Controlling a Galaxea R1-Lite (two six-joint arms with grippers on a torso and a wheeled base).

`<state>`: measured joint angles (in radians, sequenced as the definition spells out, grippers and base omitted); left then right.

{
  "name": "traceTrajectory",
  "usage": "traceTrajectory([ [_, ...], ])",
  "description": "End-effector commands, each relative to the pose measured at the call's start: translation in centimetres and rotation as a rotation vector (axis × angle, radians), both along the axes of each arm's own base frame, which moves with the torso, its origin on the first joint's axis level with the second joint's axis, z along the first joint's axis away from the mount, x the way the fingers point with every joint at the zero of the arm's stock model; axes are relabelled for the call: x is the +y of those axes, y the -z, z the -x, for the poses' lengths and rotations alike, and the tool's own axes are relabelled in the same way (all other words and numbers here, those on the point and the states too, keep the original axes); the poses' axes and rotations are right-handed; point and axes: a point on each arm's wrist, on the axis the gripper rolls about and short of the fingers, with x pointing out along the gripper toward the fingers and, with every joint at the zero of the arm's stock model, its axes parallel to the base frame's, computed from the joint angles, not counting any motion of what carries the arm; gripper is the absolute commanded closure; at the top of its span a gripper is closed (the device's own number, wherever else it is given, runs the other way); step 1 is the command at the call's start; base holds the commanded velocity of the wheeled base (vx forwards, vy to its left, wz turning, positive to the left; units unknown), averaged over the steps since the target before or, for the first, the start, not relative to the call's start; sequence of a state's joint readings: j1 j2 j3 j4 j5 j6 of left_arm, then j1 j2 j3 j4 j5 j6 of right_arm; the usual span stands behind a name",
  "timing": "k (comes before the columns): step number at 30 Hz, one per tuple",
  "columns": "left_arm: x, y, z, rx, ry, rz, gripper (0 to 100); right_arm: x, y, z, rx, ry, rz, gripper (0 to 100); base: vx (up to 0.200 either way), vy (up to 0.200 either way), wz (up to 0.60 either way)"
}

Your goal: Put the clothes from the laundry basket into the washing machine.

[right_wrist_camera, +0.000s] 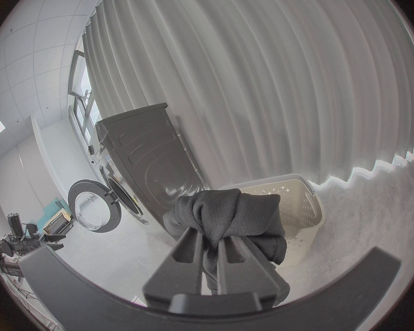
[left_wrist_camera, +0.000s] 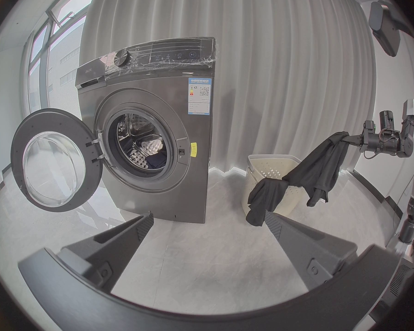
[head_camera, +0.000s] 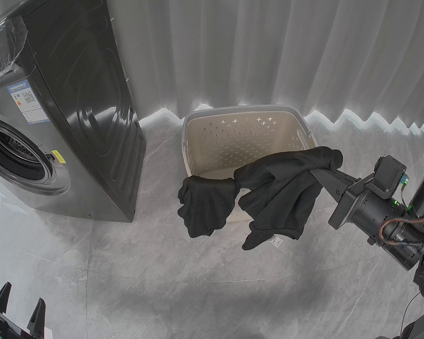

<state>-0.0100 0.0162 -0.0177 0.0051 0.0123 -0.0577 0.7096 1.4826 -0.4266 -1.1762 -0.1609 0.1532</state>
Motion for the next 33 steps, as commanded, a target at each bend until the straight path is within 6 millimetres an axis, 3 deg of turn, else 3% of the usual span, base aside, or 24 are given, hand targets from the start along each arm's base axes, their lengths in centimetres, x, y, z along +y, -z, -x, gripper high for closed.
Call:
traceTrajectory([
  [1, 0.01, 0.48, 0.0, -0.001, -0.001, 0.001, 0, 0.09, 0.08, -0.08, 0.003, 0.0, 0.002, 100, 0.0, 0.2, 0.0],
  [33, 0.01, 0.48, 0.0, -0.001, -0.001, 0.001, 0, 0.18, 0.19, -0.07, 0.006, -0.007, 0.005, 100, 0.0, 0.2, 0.0],
])
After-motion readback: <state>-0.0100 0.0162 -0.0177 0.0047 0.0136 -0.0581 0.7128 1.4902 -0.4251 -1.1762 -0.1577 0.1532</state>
